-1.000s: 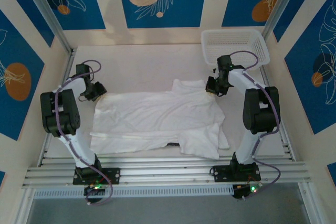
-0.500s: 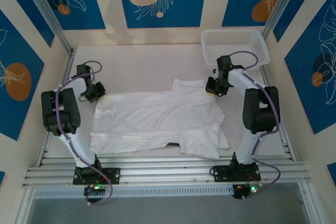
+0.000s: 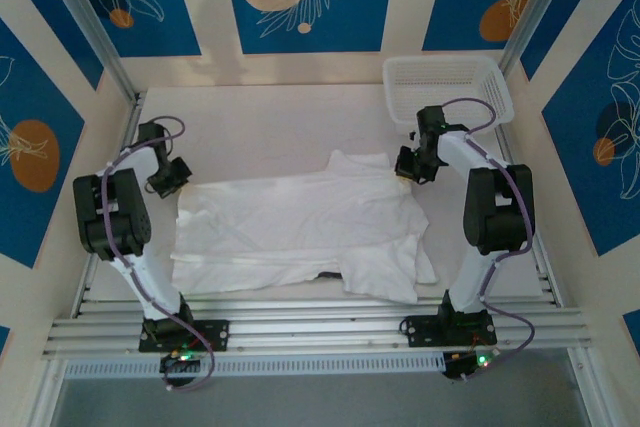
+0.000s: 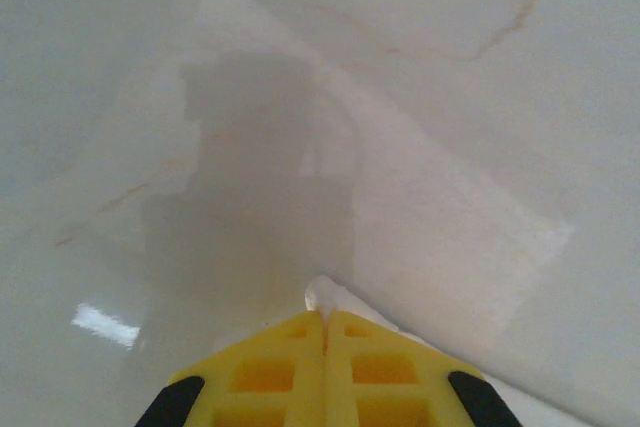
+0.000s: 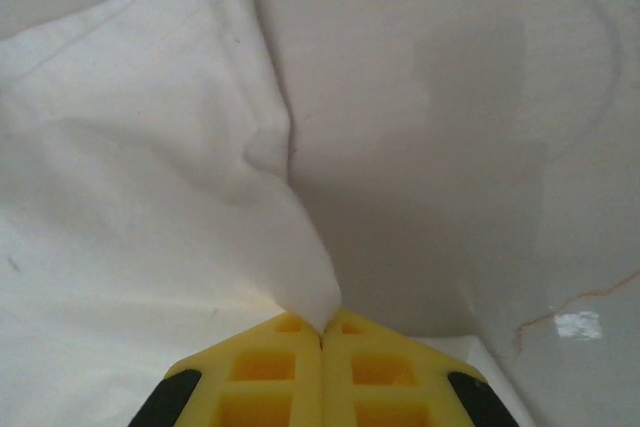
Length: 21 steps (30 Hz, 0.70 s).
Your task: Fold the inside-out t-shirt
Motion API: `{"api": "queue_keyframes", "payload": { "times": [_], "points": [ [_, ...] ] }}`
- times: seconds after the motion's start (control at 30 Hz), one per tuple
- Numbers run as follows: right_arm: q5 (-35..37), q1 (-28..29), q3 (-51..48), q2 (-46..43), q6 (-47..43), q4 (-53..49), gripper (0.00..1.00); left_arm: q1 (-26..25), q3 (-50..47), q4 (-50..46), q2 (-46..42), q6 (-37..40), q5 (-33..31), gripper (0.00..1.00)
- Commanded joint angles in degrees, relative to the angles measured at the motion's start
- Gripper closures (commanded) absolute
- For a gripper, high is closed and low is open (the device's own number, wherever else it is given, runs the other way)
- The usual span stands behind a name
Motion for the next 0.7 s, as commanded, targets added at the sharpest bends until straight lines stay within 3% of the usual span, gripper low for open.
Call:
{"api": "queue_keyframes", "payload": {
  "times": [0.0, 0.17, 0.27, 0.33, 0.5, 0.67],
  "points": [
    [0.13, -0.88, -0.76, -0.18, -0.42, -1.32, 1.00, 2.57, -1.91, 0.33, -2.84, -1.39, 0.56, 1.00],
    [-2.66, 1.04, 0.83, 1.06, -0.08, -0.94, 1.00, 2.03, -3.14, 5.54, -3.27, -2.41, 13.81, 1.00],
    [-4.78, 1.50, 2.22, 1.21, 0.60, -1.06, 1.00, 1.92, -3.10, 6.68, -4.48, -3.36, 18.48, 1.00],
    [-5.93, 1.20, 2.60, 0.16, 1.27, -0.94, 1.00, 1.98, -3.55, 5.36, -6.73, -3.84, 17.05, 1.00],
    [-8.09, -2.13, -3.41, -6.77, 5.12, 3.51, 1.00, 2.52, -9.86, 0.18, -16.80, -9.69, 5.29, 1.00],
    [-10.51, -4.61, -14.40, -9.48, 8.10, 8.23, 1.00, 2.45, -23.21, 2.10, -27.57, -15.39, 4.00, 1.00]
  ]
}}
